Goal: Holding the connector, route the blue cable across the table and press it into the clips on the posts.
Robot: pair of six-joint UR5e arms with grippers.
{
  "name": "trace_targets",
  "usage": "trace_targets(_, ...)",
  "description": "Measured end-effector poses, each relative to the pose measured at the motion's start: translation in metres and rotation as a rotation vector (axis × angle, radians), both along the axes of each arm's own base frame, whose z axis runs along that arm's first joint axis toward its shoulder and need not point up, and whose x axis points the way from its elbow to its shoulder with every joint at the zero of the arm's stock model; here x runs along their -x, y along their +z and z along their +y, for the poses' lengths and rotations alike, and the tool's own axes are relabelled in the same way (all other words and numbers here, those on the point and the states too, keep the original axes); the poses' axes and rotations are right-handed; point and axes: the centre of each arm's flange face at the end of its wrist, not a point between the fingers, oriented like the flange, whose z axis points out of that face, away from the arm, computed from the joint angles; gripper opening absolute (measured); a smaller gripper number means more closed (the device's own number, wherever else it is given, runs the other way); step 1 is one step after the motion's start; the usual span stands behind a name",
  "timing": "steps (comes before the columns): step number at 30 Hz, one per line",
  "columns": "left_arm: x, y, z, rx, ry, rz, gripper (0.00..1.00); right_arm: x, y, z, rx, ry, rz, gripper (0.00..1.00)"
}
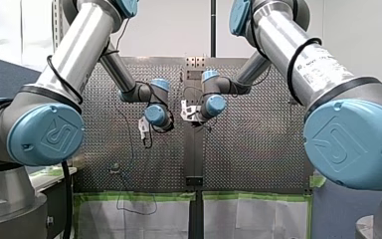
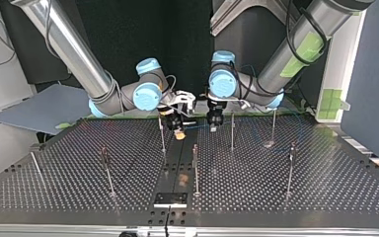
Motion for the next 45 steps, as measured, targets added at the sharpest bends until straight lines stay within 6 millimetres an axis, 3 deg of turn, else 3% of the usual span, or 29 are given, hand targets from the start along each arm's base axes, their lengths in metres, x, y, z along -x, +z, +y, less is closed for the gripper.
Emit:
trace_targets(7,0.002,0.001,0.0,-0.008,0.001,0.011,0.0,0.0,0.005,0.001,0.006,0.003,-0.002,0.0)
trace_targets(12,0.007,0.013,0.001,-0.013,0.001,0.017,0.0,0.002,0.027,0.002,0.022,0.001,-0.023,0.0)
trace_targets(30,0.027,0.098,0.015,0.003,0.062,-0.051,0.0,0.02,0.118,0.022,0.023,-0.012,-0.101,0.0)
trace_targets(45,0.047,0.167,0.023,0.038,0.062,-0.145,0.0,0.046,0.205,0.041,0.077,-0.002,-0.172,0.0)
